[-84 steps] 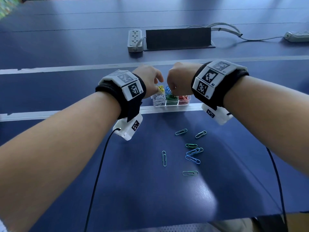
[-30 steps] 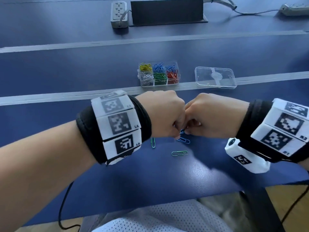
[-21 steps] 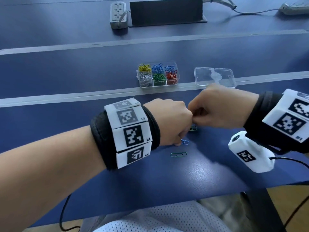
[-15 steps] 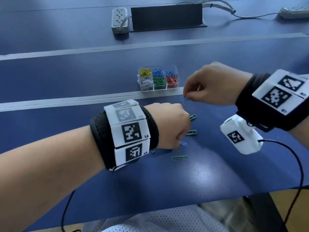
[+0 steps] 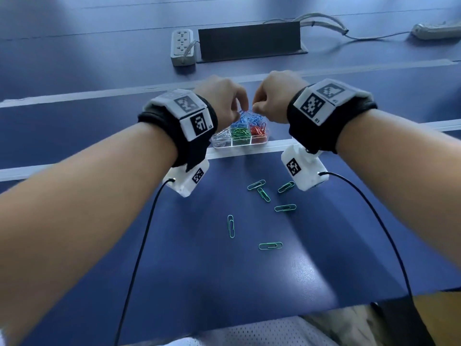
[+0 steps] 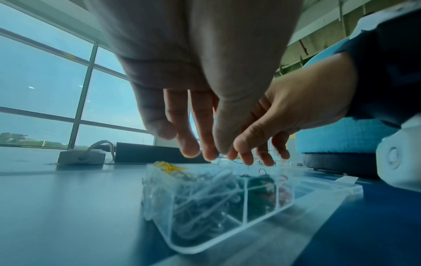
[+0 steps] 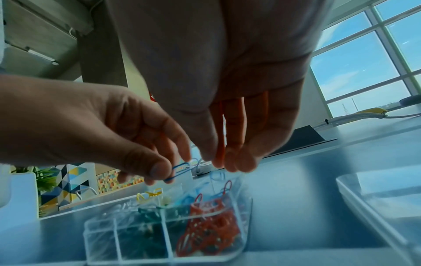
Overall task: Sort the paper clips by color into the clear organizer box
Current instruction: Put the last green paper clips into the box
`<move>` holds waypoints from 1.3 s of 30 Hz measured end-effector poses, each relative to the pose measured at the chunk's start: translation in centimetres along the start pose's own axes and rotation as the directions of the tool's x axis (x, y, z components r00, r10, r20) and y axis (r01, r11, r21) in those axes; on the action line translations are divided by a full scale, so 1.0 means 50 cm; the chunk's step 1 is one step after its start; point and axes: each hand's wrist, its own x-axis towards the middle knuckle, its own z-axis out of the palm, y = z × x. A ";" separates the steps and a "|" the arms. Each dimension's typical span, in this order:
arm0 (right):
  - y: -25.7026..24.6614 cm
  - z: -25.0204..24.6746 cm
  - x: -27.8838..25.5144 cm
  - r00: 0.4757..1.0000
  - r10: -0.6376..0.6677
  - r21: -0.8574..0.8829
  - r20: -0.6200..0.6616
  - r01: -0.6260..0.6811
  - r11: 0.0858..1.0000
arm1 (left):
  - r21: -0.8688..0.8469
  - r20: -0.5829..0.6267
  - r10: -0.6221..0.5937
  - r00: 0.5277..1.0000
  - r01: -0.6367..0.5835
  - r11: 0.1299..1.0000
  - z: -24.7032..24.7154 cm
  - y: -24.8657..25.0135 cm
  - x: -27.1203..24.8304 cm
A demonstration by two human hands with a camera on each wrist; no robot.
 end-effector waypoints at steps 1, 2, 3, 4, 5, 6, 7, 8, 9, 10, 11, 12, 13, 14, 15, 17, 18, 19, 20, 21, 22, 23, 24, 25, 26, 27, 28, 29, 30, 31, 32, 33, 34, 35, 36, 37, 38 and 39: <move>0.002 0.004 0.000 1.000 0.000 -0.006 0.009 0.000 1.000 | 0.013 -0.009 0.002 1.000 -0.002 1.000 0.004 0.001 0.004; 0.003 0.005 -0.001 1.000 -0.005 -0.008 0.013 0.005 1.000 | 0.029 -0.015 0.005 1.000 -0.005 1.000 0.005 0.001 0.007; 0.007 0.007 -0.003 1.000 -0.012 -0.010 0.018 0.012 1.000 | 0.041 -0.013 0.010 1.000 -0.009 0.999 0.009 0.000 0.009; 0.010 0.008 -0.005 1.000 -0.025 -0.014 0.018 0.026 1.000 | 0.055 -0.003 0.013 1.000 -0.013 0.998 0.012 -0.001 0.011; 0.013 0.009 -0.008 0.999 -0.038 -0.020 0.021 0.039 0.999 | 0.063 0.012 0.017 1.000 -0.017 0.998 0.015 -0.002 0.011; 0.017 0.010 -0.012 0.998 -0.047 -0.024 0.028 0.048 0.999 | 0.065 0.028 0.021 0.999 -0.023 0.998 0.018 -0.004 0.012; 0.020 0.009 -0.017 0.998 -0.054 -0.023 0.038 0.055 0.998 | 0.063 0.041 0.026 0.999 -0.029 0.998 0.020 -0.006 0.012; 0.024 0.008 -0.022 0.997 -0.062 -0.018 0.044 0.063 0.998 | 0.063 0.050 0.029 0.998 -0.032 0.998 0.021 -0.008 0.012; 0.026 0.006 -0.029 0.996 -0.071 -0.011 0.047 0.072 0.997 | 0.065 0.055 0.031 0.998 -0.034 0.997 0.022 -0.010 0.011; 0.028 0.003 -0.038 0.995 -0.086 -0.007 0.046 0.086 0.996 | 0.067 0.053 0.031 0.998 -0.035 0.997 0.022 -0.013 0.011; 0.029 -0.002 -0.051 0.993 -0.106 -0.007 0.046 0.106 0.994 | 0.067 0.046 0.033 0.998 -0.036 0.997 0.022 -0.015 0.010; 0.029 -0.006 -0.066 0.990 -0.135 -0.013 0.050 0.136 0.991 | 0.068 0.033 0.040 0.999 -0.042 0.997 0.023 -0.017 0.009; 0.028 -0.010 -0.084 0.984 -0.167 -0.025 0.068 0.169 0.985 | 0.075 0.024 0.051 0.998 -0.053 0.996 0.023 -0.020 0.009; 0.028 -0.012 -0.103 0.975 -0.197 -0.037 0.101 0.201 0.979 | 0.090 0.032 0.062 0.998 -0.064 0.994 0.024 -0.023 0.008; 0.029 -0.014 -0.124 0.966 -0.215 -0.047 0.143 0.224 0.973 | 0.111 0.055 0.068 0.996 -0.073 0.991 0.025 -0.025 0.008; 0.034 -0.010 -0.158 0.951 -0.218 -0.075 0.219 0.239 0.968 | 0.148 0.089 0.073 0.993 -0.086 0.985 0.026 -0.027 0.007; 0.038 -0.006 -0.171 0.944 -0.212 -0.091 0.253 0.242 0.966 | 0.153 0.084 0.073 0.994 -0.085 0.985 0.025 -0.025 0.006; 0.042 -0.001 -0.181 0.933 -0.209 -0.103 0.293 0.249 0.963 | 0.150 0.069 0.075 0.995 -0.084 0.985 0.023 -0.023 0.003; 0.045 0.004 -0.188 0.916 -0.213 -0.112 0.341 0.265 0.958 | 0.140 0.047 0.083 0.995 -0.089 0.986 0.020 -0.020 -0.001; 0.048 0.008 -0.194 0.896 -0.222 -0.122 0.386 0.288 0.950 | 0.124 0.023 0.097 0.995 -0.100 0.987 0.018 -0.016 -0.006; 0.050 0.011 -0.199 0.881 -0.231 -0.134 0.413 0.310 0.941 | 0.105 0.003 0.117 0.993 -0.116 0.988 0.016 -0.010 -0.012; 0.053 0.014 -0.202 0.875 -0.239 -0.147 0.421 0.326 0.934 | 0.086 -0.001 0.138 0.990 -0.137 0.987 0.015 -0.002 -0.020; 0.054 0.016 -0.204 0.875 -0.252 -0.160 0.414 0.342 0.926 | 0.068 0.014 0.159 0.987 -0.160 0.985 0.014 0.007 -0.030; 0.056 0.018 -0.206 0.877 -0.268 -0.171 0.400 0.359 0.918 | 0.056 0.050 0.176 0.983 -0.178 0.982 0.015 0.018 -0.042; 0.058 0.021 -0.207 0.877 -0.283 -0.181 0.388 0.374 0.910 | 0.050 0.099 0.187 0.977 -0.193 0.980 0.018 0.028 -0.055; 0.059 0.022 -0.208 0.876 -0.296 -0.190 0.381 0.387 0.902 | 0.050 0.148 0.200 0.969 -0.209 0.977 0.022 0.039 -0.068; 0.058 0.023 -0.208 0.876 -0.300 -0.201 0.378 0.394 0.897 | 0.053 0.196 0.213 0.957 -0.227 0.972 0.027 0.048 -0.078; 0.057 0.024 -0.209 0.876 -0.301 -0.210 0.378 0.398 0.893 | 0.058 0.241 0.225 0.944 -0.245 0.968 0.033 0.055 -0.086; 0.056 0.024 -0.209 0.875 -0.300 -0.214 0.380 0.399 0.891 | 0.066 0.284 0.233 0.930 -0.262 0.963 0.040 0.061 -0.091; 0.054 0.025 -0.210 0.874 -0.302 -0.216 0.382 0.402 0.890 | 0.078 0.322 0.238 0.917 -0.276 0.958 0.046 0.064 -0.094; 0.053 0.025 -0.210 0.871 -0.308 -0.220 0.382 0.409 0.885 | 0.093 0.350 0.239 0.906 -0.287 0.953 0.051 0.067 -0.095; 0.053 0.025 -0.212 0.869 -0.317 -0.224 0.379 0.418 0.880 | 0.106 0.372 0.235 0.898 -0.293 0.950 0.054 0.070 -0.096; 0.052 0.024 -0.214 0.869 -0.320 -0.230 0.378 0.423 0.876 | 0.117 0.388 0.230 0.893 -0.294 0.949 0.056 0.072 -0.096; 0.052 0.023 -0.217 0.869 -0.319 -0.236 0.378 0.424 0.875 | 0.124 0.395 0.224 0.891 -0.294 0.948 0.057 0.074 -0.096; 0.050 0.022 -0.221 0.869 -0.320 -0.242 0.378 0.426 0.872 | 0.128 0.397 0.220 0.891 -0.291 0.948 0.057 0.076 -0.095; 0.050 0.021 -0.225 0.868 -0.326 -0.245 0.375 0.432 0.868 | 0.130 0.397 0.214 0.892 -0.286 0.949 0.058 0.078 -0.095; 0.049 0.020 -0.229 0.868 -0.331 -0.248 0.369 0.435 0.866 | 0.131 0.395 0.209 0.895 -0.280 0.951 0.059 0.080 -0.095; 0.048 0.020 -0.233 0.871 -0.331 -0.248 0.363 0.433 0.867 | 0.131 0.389 0.205 0.898 -0.275 0.953 0.060 0.081 -0.095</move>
